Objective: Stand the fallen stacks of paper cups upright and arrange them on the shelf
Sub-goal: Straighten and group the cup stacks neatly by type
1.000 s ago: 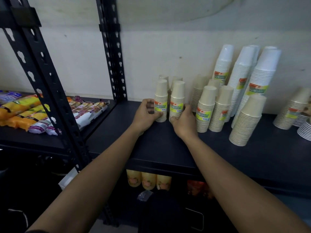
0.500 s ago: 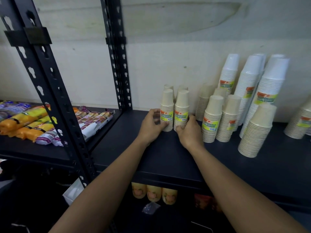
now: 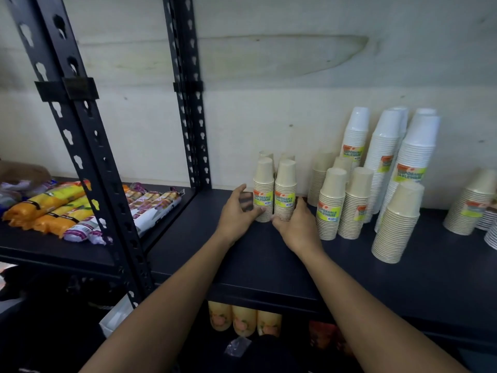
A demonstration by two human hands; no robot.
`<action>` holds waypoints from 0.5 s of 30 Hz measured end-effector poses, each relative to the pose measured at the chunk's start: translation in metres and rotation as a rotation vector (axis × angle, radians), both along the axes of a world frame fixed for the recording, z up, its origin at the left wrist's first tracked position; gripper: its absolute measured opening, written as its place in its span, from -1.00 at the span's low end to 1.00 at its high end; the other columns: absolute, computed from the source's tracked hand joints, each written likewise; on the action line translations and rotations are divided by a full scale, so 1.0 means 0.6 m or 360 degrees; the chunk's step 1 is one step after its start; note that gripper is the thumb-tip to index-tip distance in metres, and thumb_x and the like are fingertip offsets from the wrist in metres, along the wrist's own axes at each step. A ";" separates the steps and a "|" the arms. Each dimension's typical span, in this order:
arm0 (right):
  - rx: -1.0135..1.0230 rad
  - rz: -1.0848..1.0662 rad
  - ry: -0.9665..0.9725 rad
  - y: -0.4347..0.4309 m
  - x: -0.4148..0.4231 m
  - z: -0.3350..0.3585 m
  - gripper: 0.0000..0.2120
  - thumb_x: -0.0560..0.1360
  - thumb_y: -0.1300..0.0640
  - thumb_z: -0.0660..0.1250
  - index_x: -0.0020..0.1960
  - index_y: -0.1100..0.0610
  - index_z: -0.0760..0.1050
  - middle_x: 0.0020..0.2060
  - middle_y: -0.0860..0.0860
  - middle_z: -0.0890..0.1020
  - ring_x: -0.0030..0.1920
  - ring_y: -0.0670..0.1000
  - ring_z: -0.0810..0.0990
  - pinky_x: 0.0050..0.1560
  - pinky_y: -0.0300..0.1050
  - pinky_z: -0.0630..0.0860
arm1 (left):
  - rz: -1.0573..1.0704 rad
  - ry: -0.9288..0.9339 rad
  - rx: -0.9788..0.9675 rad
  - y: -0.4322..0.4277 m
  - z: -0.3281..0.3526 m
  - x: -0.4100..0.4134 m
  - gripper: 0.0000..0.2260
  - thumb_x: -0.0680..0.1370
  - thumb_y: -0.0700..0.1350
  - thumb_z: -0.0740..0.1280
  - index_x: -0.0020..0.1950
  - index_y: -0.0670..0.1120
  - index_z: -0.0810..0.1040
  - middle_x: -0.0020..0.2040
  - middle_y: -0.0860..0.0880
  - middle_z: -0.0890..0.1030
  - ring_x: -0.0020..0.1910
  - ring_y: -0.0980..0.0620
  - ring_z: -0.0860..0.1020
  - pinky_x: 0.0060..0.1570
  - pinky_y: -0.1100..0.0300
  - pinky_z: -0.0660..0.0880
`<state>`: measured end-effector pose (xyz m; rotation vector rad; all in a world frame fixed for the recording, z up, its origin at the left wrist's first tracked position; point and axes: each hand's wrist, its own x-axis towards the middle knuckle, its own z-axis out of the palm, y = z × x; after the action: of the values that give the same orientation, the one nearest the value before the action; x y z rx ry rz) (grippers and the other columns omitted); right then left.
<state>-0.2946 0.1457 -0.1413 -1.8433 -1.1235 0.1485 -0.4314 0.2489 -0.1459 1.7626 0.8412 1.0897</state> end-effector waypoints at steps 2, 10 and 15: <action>0.0001 0.0020 -0.0033 -0.016 -0.004 0.011 -0.37 0.47 -0.05 0.50 0.42 0.15 0.34 0.30 0.09 0.55 0.31 0.13 0.53 0.22 -0.03 0.47 | 0.0101 0.0001 0.0023 -0.011 0.006 -0.007 -0.22 0.48 -0.08 0.56 0.60 -0.06 0.24 0.32 0.01 0.51 0.28 0.07 0.55 0.24 0.16 0.52; 0.0194 0.0083 0.0046 -0.122 -0.004 0.069 -0.51 0.50 -0.06 0.48 0.34 0.08 0.44 0.23 0.00 0.60 0.24 0.01 0.57 0.17 -0.06 0.51 | 0.0288 0.0118 0.0454 -0.074 0.048 -0.038 -0.51 0.51 -0.01 0.51 0.39 -0.02 0.47 0.23 0.03 0.53 0.18 0.16 0.54 0.16 0.15 0.57; 0.0358 0.0045 -0.0063 -0.202 0.022 0.090 -0.60 0.51 -0.05 0.46 0.27 0.09 0.53 0.16 -0.04 0.64 0.15 -0.03 0.62 0.16 -0.03 0.58 | 0.0150 0.0204 0.0472 -0.142 0.089 -0.003 -0.57 0.49 -0.06 0.53 0.33 -0.06 0.53 0.17 0.01 0.59 0.11 0.18 0.58 0.10 0.27 0.55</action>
<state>-0.2814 0.0248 -0.0871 -1.6374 -1.1455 0.0017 -0.4335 0.1637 -0.0925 2.0747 0.8826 1.2229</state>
